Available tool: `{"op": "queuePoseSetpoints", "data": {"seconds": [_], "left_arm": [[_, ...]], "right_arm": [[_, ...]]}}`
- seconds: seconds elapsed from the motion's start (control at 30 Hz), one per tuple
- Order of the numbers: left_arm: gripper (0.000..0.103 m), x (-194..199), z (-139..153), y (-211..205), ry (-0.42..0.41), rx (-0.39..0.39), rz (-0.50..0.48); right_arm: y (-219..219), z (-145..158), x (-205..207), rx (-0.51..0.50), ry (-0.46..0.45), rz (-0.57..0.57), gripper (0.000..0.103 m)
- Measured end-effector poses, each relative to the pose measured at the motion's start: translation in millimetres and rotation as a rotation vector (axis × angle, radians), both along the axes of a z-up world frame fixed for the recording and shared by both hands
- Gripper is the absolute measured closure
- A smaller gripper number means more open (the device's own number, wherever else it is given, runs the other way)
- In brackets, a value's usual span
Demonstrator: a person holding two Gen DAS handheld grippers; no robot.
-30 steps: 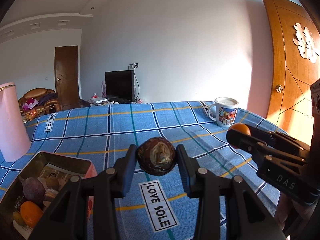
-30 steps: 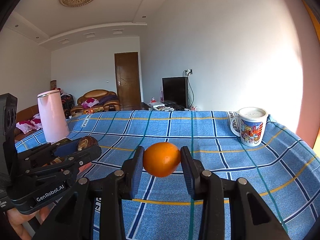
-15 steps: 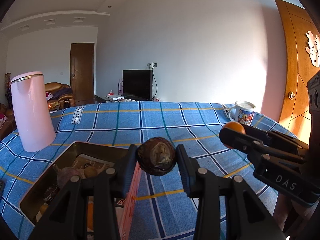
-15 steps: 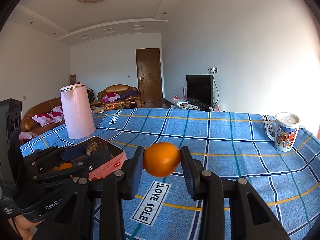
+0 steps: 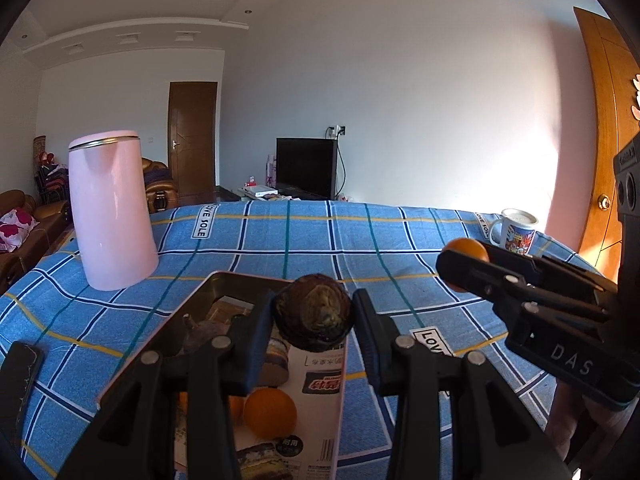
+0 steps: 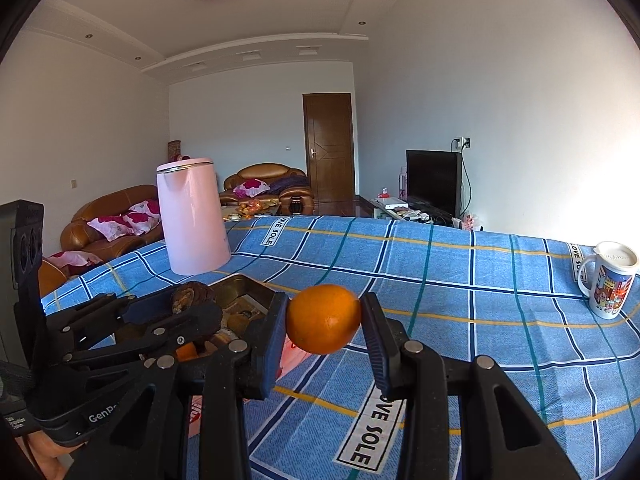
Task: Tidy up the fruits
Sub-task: 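Lift and carry the orange with the right tool while the left tool carries the brown fruit to the tin, then open the right tool over the tin while the left tool releases the brown fruit into it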
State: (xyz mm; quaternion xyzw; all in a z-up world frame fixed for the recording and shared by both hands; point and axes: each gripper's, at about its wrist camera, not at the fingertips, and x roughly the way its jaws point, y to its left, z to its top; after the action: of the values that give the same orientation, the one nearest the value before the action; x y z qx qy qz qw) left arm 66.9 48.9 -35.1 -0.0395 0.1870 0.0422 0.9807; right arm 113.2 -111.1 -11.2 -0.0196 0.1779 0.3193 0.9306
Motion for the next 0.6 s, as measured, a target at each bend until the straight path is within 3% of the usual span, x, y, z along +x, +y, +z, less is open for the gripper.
{"op": "queuePoseSetpoints", "data": {"seconds": [0.37, 0.6], "left_arm": [[0.061, -7, -5, 32, 0.044, -0.004, 0.079], [0.061, -6, -10, 46, 0.088, -0.019, 0.104]], "right_arm": [[39, -1, 3, -0.019, 0.024, 0.072, 0.064], [72, -15, 12, -0.073, 0.096, 0.125, 0.064]]}}
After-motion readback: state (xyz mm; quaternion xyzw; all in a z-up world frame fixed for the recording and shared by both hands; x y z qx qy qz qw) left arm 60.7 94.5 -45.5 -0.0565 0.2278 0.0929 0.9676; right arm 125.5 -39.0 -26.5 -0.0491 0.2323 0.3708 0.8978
